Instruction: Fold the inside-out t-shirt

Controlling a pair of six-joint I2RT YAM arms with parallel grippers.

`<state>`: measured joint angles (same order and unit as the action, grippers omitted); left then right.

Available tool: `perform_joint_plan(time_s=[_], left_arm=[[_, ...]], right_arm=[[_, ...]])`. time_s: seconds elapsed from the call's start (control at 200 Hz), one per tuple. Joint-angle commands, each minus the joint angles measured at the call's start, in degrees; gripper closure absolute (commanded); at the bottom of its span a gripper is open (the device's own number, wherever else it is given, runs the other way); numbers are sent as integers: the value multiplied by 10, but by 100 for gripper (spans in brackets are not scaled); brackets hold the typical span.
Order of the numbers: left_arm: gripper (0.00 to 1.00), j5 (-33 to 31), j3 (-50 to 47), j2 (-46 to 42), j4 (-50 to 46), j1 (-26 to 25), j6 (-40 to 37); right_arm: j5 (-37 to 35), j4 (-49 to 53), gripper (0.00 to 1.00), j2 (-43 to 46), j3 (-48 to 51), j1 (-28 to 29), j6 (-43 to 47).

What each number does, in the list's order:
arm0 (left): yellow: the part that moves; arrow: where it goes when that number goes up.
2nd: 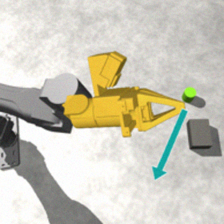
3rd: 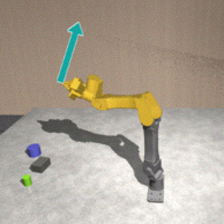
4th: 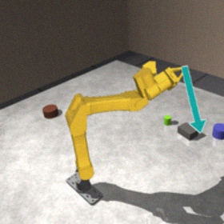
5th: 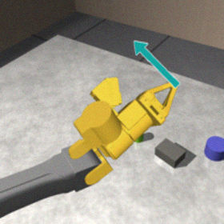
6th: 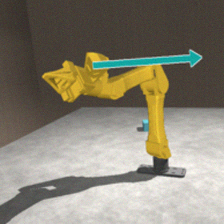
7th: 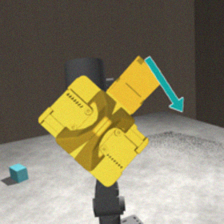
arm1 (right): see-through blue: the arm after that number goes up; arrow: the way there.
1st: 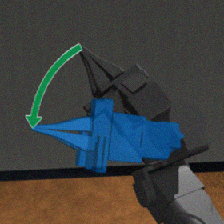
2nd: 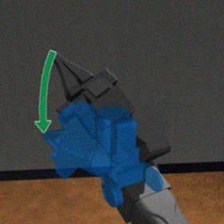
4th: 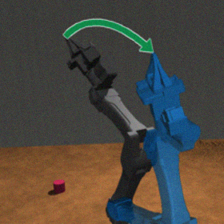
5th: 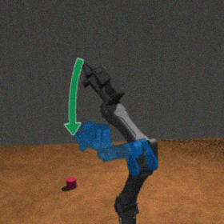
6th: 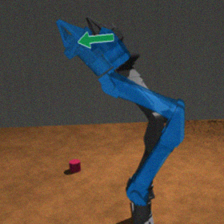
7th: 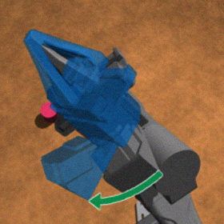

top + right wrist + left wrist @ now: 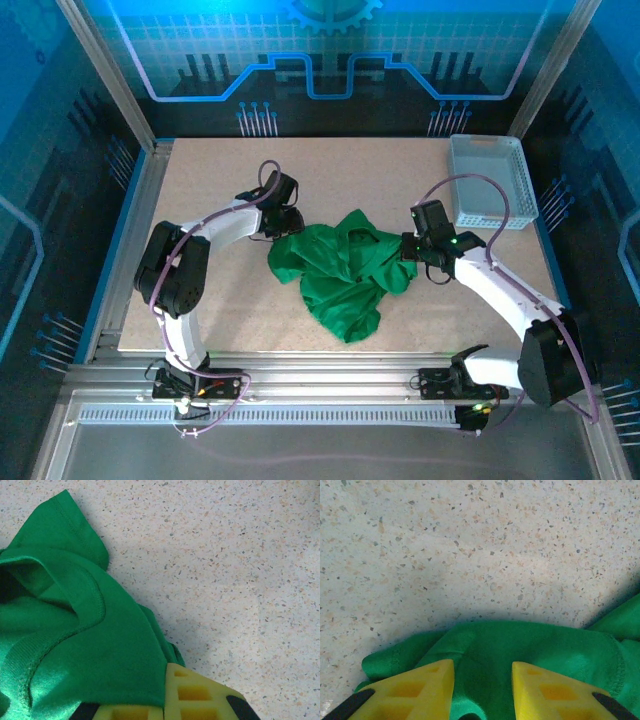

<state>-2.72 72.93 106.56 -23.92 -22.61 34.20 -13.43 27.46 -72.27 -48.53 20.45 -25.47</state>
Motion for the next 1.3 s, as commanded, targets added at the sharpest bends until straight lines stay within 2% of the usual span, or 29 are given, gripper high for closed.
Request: perform_joint_plan(time_s=[0.0, 0.335, 0.475, 0.55, 0.63, 0.74, 0.95, 1.066, 1.181, 1.296], left_arm=[[65, 19, -5, 7, 0, -1, -3], [85, 34, 10, 18, -5, -7, 0], [100, 30, 13, 9, -12, -8, -1], [100, 21, 16, -11, -17, -6, -2], [100, -4, 20, -57, -25, -3, -6], [100, -49, 19, -166, -25, 8, -11], [100, -146, 43, -411, -5, 14, -32], [100, -163, 40, -520, 28, 15, -44], [100, -160, 49, -550, 9, 15, -55], [100, -154, 26, -534, -9, 15, -51]], right_arm=[[-6, 6, 100, 4, -10, -4, -1], [-11, 12, 100, 9, -15, -4, 3], [-11, 20, 100, 17, -15, -5, 6], [-15, 34, 100, 25, -45, -5, 16], [-25, 61, 100, 40, -73, -8, 34], [-26, 102, 100, 75, -141, -15, 64], [6, 172, 100, 129, -339, -19, 108], [23, 187, 100, 156, -431, -19, 118], [53, 187, 100, 169, -476, -19, 120], [102, 174, 100, 155, -452, -19, 114]])
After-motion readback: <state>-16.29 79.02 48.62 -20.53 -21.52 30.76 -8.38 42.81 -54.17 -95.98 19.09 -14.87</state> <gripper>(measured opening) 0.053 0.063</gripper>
